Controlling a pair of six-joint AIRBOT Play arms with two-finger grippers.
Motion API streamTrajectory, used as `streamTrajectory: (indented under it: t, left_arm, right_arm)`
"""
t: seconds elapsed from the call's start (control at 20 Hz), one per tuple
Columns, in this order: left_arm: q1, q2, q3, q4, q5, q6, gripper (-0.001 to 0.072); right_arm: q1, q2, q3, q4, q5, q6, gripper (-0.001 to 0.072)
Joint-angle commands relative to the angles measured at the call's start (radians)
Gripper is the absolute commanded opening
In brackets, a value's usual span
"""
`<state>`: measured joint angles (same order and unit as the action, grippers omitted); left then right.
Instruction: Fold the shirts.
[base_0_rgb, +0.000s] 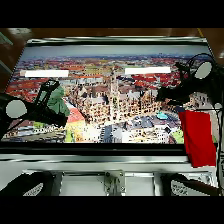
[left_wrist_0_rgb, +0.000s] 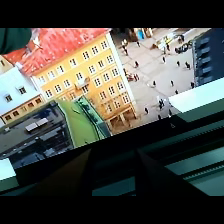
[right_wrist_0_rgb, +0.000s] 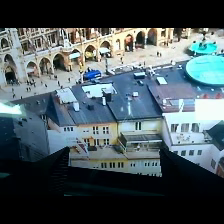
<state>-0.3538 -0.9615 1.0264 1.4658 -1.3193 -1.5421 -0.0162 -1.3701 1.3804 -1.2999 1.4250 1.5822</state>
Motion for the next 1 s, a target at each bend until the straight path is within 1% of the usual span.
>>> streamTrajectory:
  t: [0.0,0.1,0.25,0.4,0.55,0.6,0.65,0.7,0.75,0.8,0.85,0.9,0.95]
  left_arm:
    - [0.0,0.001,0.0,0.0,0.0,0.001,0.0317]
    - [0.0,0.001,0.0,0.0,0.003,0.0,0.0317]
    - [-0.001,-0.003,-0.004,0.0,0.116,0.001,0.0317]
    - [-0.002,-0.008,-0.004,-0.037,0.134,0.001,0.0317]
    - [-0.002,-0.013,-0.005,-0.037,0.118,0.001,0.0317]
    - [-0.002,-0.016,-0.005,-0.031,0.119,0.015,0.0322]
    - [0.002,-0.026,-0.005,0.024,0.148,0.013,0.0356]
    - [0.013,-0.042,-0.004,0.119,0.172,-0.05,0.0586]
    - [0.043,-0.066,0.001,0.21,0.177,-0.122,0.0706]
    - [0.101,-0.096,0.018,0.255,0.179,-0.101,0.0706]
    - [0.173,-0.131,0.047,0.259,0.18,-0.057,0.0706]
    - [0.258,-0.178,0.091,0.259,0.187,-0.04,0.0706]
    - [0.336,-0.227,0.134,0.254,0.194,-0.041,0.0705]
  right_arm:
    - [0.0,0.0,0.001,0.0,0.0,0.0,0.0684]
    - [0.001,0.0,0.001,0.001,-0.06,0.0,0.0685]
    - [0.001,0.0,0.001,-0.002,-0.116,0.0,0.0684]
    - [0.001,0.0,0.001,-0.003,-0.095,-0.005,0.0684]
    - [0.001,0.0,0.001,-0.003,-0.055,-0.004,0.0684]
    - [0.001,0.0,0.001,-0.002,-0.043,-0.004,0.0684]
    - [0.001,0.0,0.001,-0.002,-0.04,-0.004,0.0684]
    - [0.001,0.0,0.001,0.001,-0.04,-0.003,0.0684]
    - [0.001,0.0,0.001,0.005,-0.041,0.005,0.0684]
    - [0.001,0.0,0.001,0.007,-0.044,0.014,0.0684]
    - [0.002,0.0,0.001,0.01,-0.048,0.016,0.0684]
    - [0.002,0.0,0.001,0.011,-0.049,0.019,0.0684]
    - [0.002,0.0,0.001,0.01,-0.049,0.022,0.0683]
